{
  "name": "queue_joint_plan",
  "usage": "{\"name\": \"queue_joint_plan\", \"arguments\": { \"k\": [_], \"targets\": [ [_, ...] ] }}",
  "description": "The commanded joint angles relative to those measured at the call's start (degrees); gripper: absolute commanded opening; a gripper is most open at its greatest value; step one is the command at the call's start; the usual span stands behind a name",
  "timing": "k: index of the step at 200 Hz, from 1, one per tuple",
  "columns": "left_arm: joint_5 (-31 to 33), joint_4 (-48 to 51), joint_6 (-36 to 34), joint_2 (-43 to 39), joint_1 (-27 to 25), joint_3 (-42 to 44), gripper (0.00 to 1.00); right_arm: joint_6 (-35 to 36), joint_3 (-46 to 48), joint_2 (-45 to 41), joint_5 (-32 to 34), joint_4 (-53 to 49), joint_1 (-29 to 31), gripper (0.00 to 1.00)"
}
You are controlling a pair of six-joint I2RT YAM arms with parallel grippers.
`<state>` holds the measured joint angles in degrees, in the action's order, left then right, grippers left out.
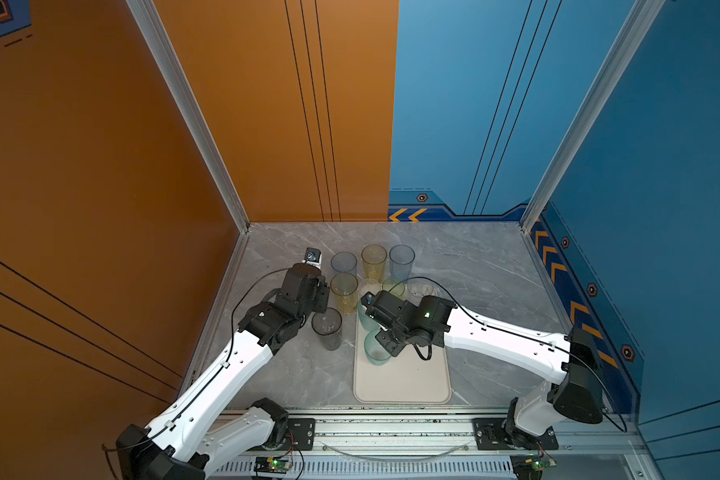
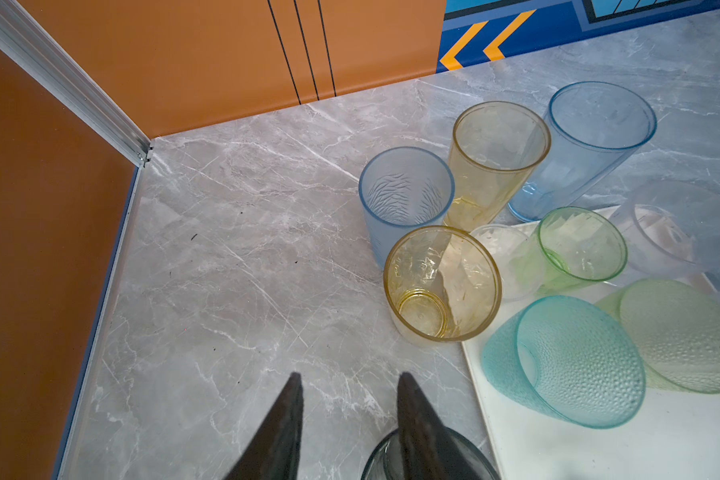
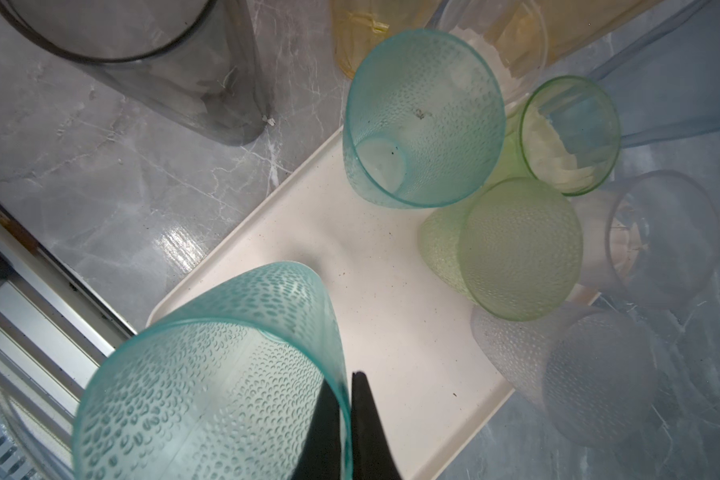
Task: Place the glasses into the tray
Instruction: 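Lift the teal cup with the right gripper and carry it over the tray, then lower the teal cup onto the tray beside the other teal cup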
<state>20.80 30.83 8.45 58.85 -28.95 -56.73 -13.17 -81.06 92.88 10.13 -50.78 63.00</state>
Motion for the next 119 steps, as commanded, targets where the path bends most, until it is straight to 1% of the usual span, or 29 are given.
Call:
{"name": "queue_joint_plan", "arguments": {
  "k": [1, 119],
  "targets": [
    [1.1, 1.2, -0.7, 0.4, -0.5, -1.9, 0.39, -0.8, -2.0, 1.6, -1.0, 1.7, -0.2, 0.0],
    [1.7, 1.3, -1.7, 1.5, -0.4, -1.6, 0.39, 0.4, -4.0, 7.8, -3.8, 4.5, -3.3, 0.0]
  ]
}}
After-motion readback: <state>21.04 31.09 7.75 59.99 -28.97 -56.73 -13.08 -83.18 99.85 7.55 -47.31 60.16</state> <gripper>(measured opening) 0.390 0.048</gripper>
